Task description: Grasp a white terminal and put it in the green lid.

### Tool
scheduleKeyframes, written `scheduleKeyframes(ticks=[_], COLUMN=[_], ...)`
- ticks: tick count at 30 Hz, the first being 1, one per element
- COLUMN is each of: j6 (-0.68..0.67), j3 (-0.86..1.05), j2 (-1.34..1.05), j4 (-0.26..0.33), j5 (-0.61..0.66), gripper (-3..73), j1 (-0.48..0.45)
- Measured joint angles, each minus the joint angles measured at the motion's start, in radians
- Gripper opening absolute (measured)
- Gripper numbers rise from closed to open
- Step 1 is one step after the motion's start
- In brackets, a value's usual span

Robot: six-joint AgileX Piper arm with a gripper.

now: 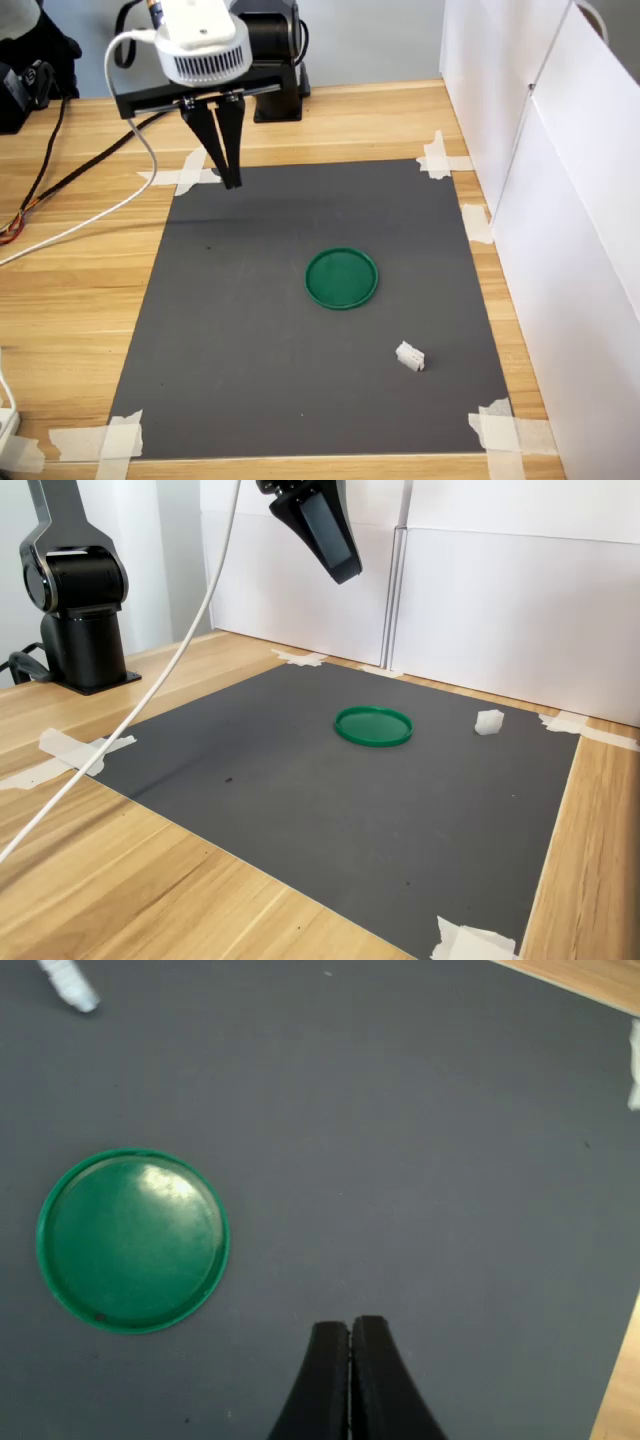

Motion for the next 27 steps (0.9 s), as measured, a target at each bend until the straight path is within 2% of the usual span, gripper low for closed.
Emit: scheduleKeyframes(ticks=[3, 9, 19, 22, 24, 27], j6=[-0.032, -0.043, -0.031, -0.002, 0.017, 0.052], j3=[-0.085, -0.247, -0.485, -0.542, -0.569, -0.579], j2=[0.054, 0.175, 0.341, 0.382, 0.406, 0.428], j4=[-0.012, -0.077, -0.1, -0.145, -0.188, -0.247], j5=[0.087, 0.245, 0.329, 0.367, 0.381, 0.381], gripper=[-2.1, -2.1, -1.0, 4.9, 11.8, 28.8], j1=[0.042, 0.162, 0.288, 0.331, 0.357, 0.384])
